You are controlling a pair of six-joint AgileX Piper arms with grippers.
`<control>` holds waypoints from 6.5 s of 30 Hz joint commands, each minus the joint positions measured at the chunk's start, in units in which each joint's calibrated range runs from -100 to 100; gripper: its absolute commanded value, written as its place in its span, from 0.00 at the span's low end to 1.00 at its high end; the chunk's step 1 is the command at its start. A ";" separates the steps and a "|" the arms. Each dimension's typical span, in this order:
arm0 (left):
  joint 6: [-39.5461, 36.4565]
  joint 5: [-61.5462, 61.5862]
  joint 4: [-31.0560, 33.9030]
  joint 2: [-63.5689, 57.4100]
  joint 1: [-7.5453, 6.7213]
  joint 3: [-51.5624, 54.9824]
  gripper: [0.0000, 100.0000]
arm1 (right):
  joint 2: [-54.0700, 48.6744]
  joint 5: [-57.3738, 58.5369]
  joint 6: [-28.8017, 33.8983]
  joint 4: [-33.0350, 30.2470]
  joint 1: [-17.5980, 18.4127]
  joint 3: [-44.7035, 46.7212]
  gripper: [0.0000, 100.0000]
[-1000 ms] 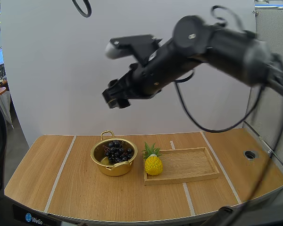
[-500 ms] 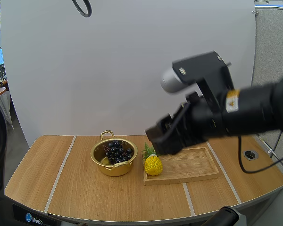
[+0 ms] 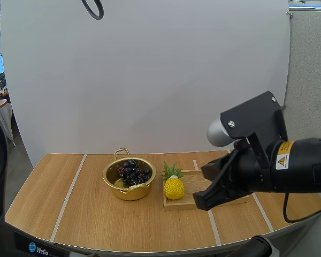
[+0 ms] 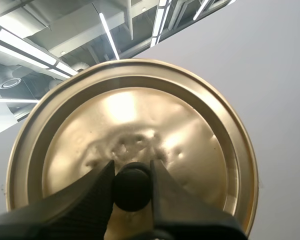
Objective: Open the pot, put the grape inside, and close it
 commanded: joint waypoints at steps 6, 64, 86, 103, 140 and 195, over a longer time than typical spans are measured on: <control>-0.44 -2.05 0.06 -0.34 -0.09 -0.22 0.00 | -1.52 1.93 0.30 -0.14 -0.30 0.27 0.00; 3.31 19.27 -0.70 -2.40 -0.09 45.52 0.00 | -1.52 2.61 0.20 -0.40 -0.30 0.27 0.00; 11.90 17.92 -7.19 15.23 -0.09 63.78 0.00 | -1.52 2.61 0.20 -1.04 -0.30 0.27 0.00; 17.54 3.33 -9.93 18.34 -0.09 70.37 0.00 | -1.52 2.61 0.20 -1.45 -0.30 0.27 0.00; 20.05 0.12 -10.92 26.09 -0.09 72.37 0.00 | -1.52 2.61 0.20 -1.43 -0.90 0.27 0.00; 13.71 19.27 -4.31 -35.70 -0.09 55.71 1.00 | -1.52 2.61 0.20 -1.43 -0.91 0.15 0.00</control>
